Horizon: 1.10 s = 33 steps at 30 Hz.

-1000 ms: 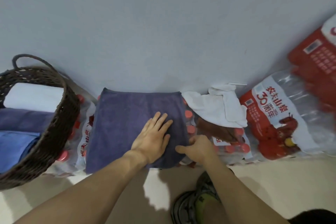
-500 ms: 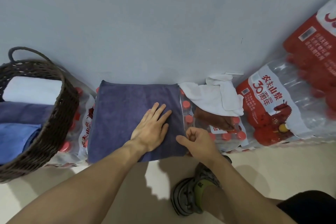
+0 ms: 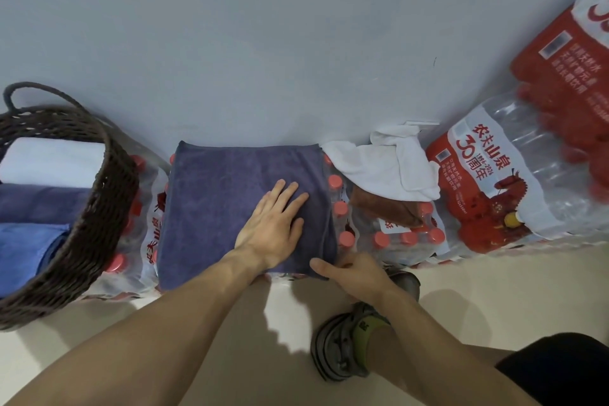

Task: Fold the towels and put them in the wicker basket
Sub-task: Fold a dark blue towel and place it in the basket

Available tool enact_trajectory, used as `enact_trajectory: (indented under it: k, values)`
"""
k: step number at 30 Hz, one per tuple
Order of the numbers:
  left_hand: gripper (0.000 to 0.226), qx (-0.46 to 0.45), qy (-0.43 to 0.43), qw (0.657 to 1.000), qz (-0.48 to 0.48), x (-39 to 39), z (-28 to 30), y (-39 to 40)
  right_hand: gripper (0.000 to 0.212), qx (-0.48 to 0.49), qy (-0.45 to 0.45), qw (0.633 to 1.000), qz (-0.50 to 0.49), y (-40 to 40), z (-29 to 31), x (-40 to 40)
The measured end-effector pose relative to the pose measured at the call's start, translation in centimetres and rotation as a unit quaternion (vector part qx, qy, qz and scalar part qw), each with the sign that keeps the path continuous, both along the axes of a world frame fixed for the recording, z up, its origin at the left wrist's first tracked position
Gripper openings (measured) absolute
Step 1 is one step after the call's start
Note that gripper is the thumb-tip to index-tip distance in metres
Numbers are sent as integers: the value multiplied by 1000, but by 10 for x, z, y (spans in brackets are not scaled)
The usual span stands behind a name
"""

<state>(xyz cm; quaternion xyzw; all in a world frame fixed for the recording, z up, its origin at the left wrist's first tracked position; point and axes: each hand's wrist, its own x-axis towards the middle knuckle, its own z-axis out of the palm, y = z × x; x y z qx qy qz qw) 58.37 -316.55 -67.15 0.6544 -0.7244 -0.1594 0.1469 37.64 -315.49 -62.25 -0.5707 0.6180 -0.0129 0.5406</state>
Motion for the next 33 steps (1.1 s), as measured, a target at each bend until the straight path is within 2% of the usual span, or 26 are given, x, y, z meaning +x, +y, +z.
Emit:
enact_trajectory:
  k: [2,4,7,13,17,21,23,24,26,28,29,31,33]
  values:
    - [53,0,2,1000,1,0,0,0,33,-3,-55,998,-43,3,-1,8]
    - [53,0,4,1000,0,0,1,-1,22,4,-100,986,-130,2,-5,12]
    - [53,1,0,1000,-5,1,1,0,6,31,-128,969,-209,-3,-5,7]
    - [53,-3,-6,1000,-6,0,-1,0,16,86,-65,970,-217,0,-14,-5]
    - [53,-8,-11,1000,-9,0,-1,1,34,84,-158,958,-223,1,-10,0]
    - [56,-6,19,1000,-17,4,15,4,25,58,-143,964,-215,3,-15,2]
    - [51,-59,40,997,27,14,28,17,16,63,-151,959,-232,3,-19,0]
    - [44,-102,62,990,81,19,35,30,19,65,-165,953,-245,3,-21,-1]
    - [26,-179,112,951,227,33,41,65,36,52,-182,945,-267,3,-22,-2]
    - [18,-190,136,900,368,48,38,104,45,29,-177,945,-275,5,-23,-2]
    - [19,-167,139,876,430,57,32,122,43,23,-174,945,-274,6,-23,-2]
    - [36,-79,160,821,543,73,20,147,27,33,-188,942,-277,9,-23,-2]
    - [56,31,259,751,607,84,9,158,12,52,-204,936,-282,13,-22,-2]
